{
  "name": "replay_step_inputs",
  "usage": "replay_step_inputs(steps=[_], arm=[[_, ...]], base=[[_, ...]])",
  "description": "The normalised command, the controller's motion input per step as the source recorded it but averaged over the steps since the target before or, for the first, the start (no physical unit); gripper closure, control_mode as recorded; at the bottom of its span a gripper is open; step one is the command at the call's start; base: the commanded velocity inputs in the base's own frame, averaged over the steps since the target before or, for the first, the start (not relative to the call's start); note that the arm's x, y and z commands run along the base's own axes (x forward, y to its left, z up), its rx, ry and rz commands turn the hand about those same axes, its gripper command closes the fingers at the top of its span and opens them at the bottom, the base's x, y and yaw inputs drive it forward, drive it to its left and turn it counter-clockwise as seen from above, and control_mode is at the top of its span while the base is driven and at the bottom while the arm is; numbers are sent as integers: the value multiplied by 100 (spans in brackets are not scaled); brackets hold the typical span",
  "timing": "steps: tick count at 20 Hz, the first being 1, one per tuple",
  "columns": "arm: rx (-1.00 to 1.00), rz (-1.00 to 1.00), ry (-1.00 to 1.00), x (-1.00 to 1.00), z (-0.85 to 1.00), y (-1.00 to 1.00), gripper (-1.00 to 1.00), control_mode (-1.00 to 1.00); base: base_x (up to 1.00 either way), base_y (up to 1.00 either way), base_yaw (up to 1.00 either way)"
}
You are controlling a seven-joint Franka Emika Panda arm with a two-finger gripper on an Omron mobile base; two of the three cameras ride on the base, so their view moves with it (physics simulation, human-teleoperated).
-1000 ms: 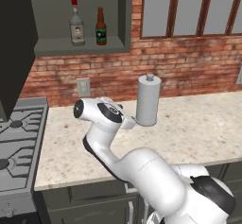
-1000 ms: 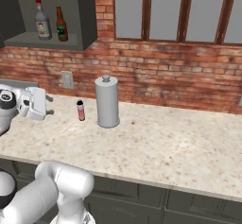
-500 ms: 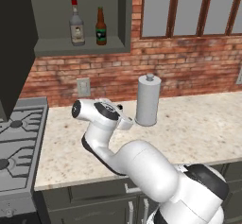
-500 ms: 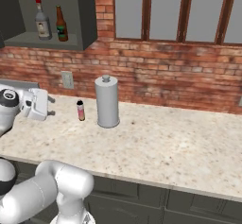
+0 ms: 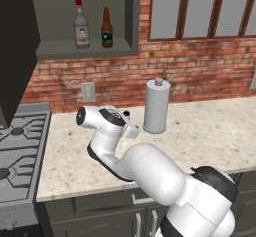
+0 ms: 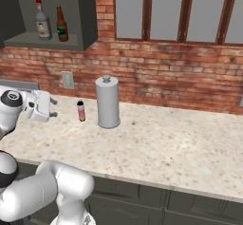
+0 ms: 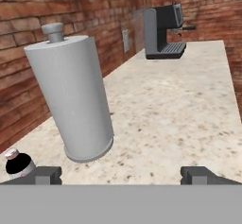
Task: Sort all alcoholic drinks to one cabinet, and non-alcoholic drinks to the other.
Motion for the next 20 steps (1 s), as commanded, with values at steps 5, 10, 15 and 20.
replay_step_inputs(steps=[5,10,15,20], arm=[[0,0,2,12,-9,0,-100,-100],[0,0,2,13,-5,0,-100,-100],[0,0,3,17,0,0,-100,-100],[-1,0,2,14,-5,0,-100,-100]], base=[[0,0,0],[0,0,0],[0,0,0],[0,0,0]])
